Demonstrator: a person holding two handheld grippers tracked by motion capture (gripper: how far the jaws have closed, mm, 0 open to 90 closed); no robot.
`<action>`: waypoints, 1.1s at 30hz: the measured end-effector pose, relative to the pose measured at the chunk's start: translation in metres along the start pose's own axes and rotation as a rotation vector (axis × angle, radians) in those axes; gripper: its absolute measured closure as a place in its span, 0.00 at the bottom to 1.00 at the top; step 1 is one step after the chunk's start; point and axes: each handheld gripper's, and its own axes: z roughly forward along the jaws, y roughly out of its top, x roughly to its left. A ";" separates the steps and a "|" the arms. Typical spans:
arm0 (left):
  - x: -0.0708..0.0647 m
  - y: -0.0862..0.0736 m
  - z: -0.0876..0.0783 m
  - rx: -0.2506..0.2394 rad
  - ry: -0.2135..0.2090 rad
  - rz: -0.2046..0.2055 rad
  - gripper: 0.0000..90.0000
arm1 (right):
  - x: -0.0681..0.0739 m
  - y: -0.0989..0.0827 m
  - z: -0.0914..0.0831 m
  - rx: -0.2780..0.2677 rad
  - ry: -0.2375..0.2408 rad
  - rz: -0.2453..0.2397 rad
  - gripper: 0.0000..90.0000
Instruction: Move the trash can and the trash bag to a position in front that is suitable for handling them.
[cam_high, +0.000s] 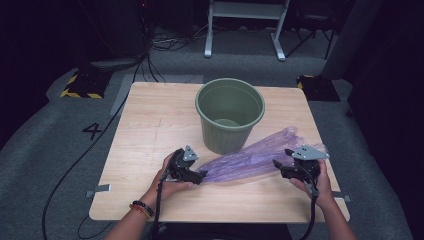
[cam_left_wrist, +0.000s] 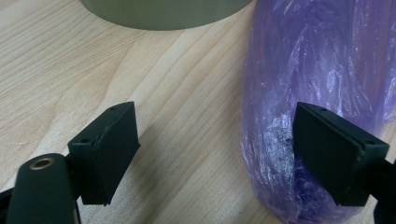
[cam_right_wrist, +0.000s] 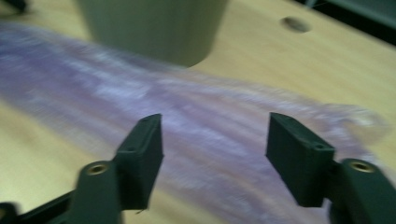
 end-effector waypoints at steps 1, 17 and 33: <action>0.000 0.000 0.000 -0.001 0.000 0.002 0.17 | 0.001 -0.001 0.000 0.012 0.024 -0.017 0.55; 0.000 -0.001 -0.005 0.019 -0.073 0.041 0.17 | -0.012 -0.029 0.043 0.153 0.075 0.076 0.60; -0.001 -0.006 -0.032 -0.024 -0.190 0.115 0.30 | -0.044 -0.023 0.057 0.098 0.036 0.181 0.48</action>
